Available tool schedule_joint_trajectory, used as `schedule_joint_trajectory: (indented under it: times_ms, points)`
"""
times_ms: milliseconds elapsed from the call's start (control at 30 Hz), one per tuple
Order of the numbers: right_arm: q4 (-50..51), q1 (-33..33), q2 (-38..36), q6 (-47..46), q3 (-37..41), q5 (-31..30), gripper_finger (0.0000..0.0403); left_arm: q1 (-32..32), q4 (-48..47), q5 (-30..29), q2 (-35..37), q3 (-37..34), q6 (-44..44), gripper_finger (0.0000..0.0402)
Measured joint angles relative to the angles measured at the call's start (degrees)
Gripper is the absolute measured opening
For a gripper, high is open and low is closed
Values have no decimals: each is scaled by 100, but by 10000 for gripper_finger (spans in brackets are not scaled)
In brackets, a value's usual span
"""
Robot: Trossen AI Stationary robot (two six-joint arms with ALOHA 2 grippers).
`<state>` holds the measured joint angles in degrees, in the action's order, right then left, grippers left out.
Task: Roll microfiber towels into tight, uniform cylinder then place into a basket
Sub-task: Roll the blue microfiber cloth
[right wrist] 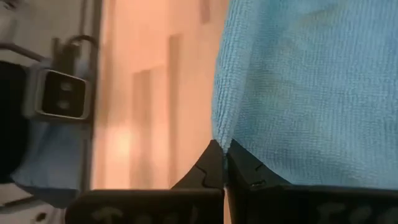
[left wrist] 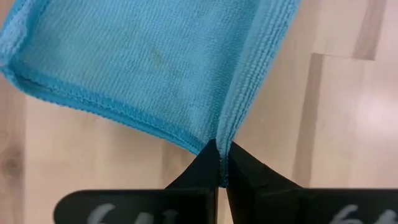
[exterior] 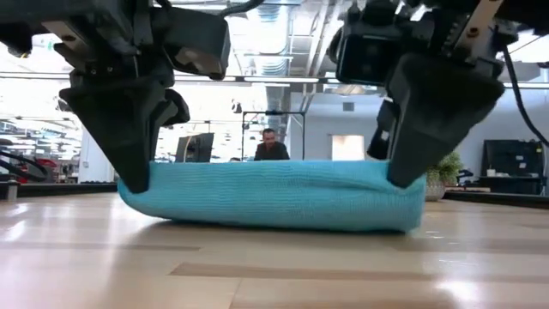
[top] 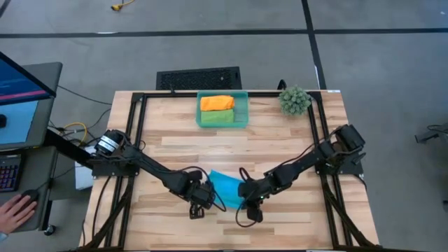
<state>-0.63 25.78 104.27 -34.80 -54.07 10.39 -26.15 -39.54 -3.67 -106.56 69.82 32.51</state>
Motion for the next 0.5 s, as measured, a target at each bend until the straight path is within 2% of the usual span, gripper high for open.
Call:
schedule_joint_trajectory:
  times_ms: [200,500]
  points:
    - [-776,-59,-2,-648,503,5,16,97,48,386,7,2,363,2]
    - [-1359,-78,-2,-2059,966,-46,14,207,100,445,5,11,939,2]
